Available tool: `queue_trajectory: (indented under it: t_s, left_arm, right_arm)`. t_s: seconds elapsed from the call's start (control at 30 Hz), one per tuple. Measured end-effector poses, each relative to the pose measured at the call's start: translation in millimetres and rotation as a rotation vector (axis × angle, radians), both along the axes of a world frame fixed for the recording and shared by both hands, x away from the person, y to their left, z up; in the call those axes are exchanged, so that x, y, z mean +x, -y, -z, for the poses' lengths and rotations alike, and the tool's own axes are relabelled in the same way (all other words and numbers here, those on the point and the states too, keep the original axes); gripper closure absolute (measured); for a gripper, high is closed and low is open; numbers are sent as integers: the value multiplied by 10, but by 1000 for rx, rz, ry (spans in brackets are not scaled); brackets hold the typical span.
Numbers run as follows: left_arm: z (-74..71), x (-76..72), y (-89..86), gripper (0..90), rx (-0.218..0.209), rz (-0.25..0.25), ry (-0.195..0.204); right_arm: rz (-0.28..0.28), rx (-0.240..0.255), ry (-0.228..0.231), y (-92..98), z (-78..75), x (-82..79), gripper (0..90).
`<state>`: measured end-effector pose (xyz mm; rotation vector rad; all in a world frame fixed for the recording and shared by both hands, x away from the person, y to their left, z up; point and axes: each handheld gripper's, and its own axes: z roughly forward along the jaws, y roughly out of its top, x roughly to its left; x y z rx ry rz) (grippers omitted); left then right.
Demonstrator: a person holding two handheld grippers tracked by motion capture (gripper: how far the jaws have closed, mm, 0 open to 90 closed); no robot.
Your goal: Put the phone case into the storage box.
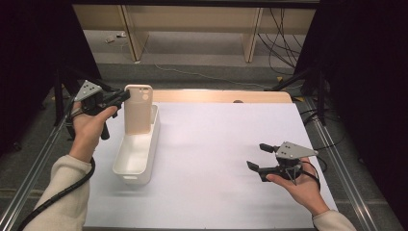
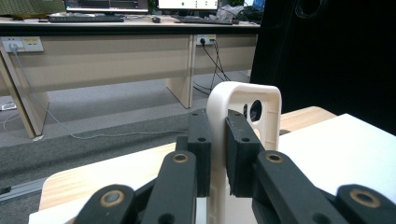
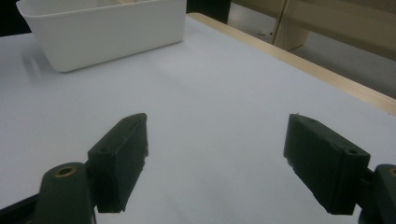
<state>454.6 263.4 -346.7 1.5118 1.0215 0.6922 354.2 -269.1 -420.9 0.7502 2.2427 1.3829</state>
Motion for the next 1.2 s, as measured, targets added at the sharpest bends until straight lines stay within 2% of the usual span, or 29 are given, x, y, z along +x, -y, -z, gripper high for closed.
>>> queue_trajectory:
  t_s: [1.2]
  left_arm:
    - [57, 122, 23, 816, 14, -1, 0]
  right_arm:
    - [0, 1, -2, 2, 6, 3, 230]
